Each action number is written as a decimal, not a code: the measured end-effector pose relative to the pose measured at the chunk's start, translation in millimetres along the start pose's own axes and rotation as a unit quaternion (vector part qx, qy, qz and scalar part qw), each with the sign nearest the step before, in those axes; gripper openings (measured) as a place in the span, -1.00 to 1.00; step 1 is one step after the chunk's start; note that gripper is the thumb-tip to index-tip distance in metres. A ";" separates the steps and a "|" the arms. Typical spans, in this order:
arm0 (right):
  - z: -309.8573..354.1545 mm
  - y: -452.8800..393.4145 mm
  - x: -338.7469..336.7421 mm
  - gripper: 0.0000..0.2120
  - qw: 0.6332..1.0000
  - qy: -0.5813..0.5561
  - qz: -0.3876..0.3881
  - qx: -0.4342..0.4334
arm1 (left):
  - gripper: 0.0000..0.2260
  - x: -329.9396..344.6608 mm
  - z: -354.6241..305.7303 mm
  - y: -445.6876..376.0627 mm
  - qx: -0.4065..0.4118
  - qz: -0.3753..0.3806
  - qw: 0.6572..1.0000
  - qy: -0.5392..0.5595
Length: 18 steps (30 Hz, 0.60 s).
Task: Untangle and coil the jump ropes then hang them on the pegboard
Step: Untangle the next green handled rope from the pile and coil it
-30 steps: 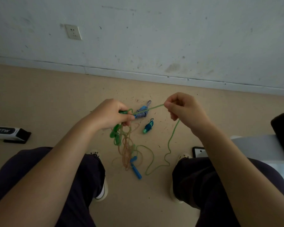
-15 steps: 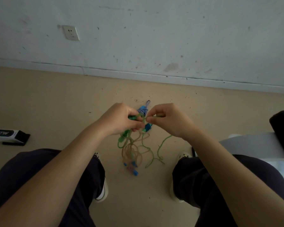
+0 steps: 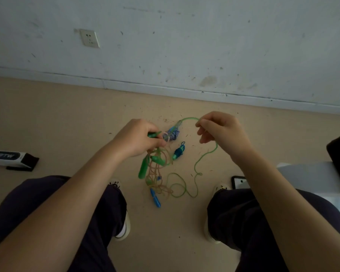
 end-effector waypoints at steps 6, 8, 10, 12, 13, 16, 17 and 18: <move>-1.1 9.7 48.2 -0.87 0.989 0.027 0.143 -0.016 | -0.88 26.6 -16.5 4.9 0.022 0.053 0.996 0.068; -3.7 12.9 60.3 -0.83 0.981 0.087 0.170 -0.024 | -0.85 29.6 -20.3 5.1 0.032 0.056 0.996 0.061; -4.3 13.0 62.5 -0.84 0.969 0.165 0.180 -0.036 | -0.85 31.5 -19.1 4.8 0.024 0.069 0.996 0.056; -4.7 11.9 59.5 -0.88 0.956 0.226 0.184 -0.036 | -0.85 35.0 -15.4 5.2 0.009 0.098 0.994 0.047; -4.8 11.3 57.9 -0.88 0.952 0.239 0.186 -0.035 | -0.85 35.1 -13.9 5.0 0.004 0.107 0.993 0.045; -2.1 8.9 50.9 -0.88 0.950 0.249 0.183 -0.037 | -0.89 21.7 -9.1 1.7 -0.008 0.072 0.995 0.067; -1.3 7.1 45.9 -0.88 0.953 0.245 0.174 -0.036 | -0.91 14.2 -6.5 0.5 -0.013 0.048 0.996 0.069; -1.0 4.9 39.6 -0.87 0.957 0.238 0.162 -0.035 | -0.93 6.7 -3.8 0.0 -0.021 0.021 0.997 0.076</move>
Point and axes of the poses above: each hand's wrist, its own y-axis away from the middle knuckle, its own x-axis out of the palm, z = x × y, the point moved 10 cm from there along -y, towards the middle knuckle, and after that the axes turned 6 degrees about -x, right-handed, at the moved point
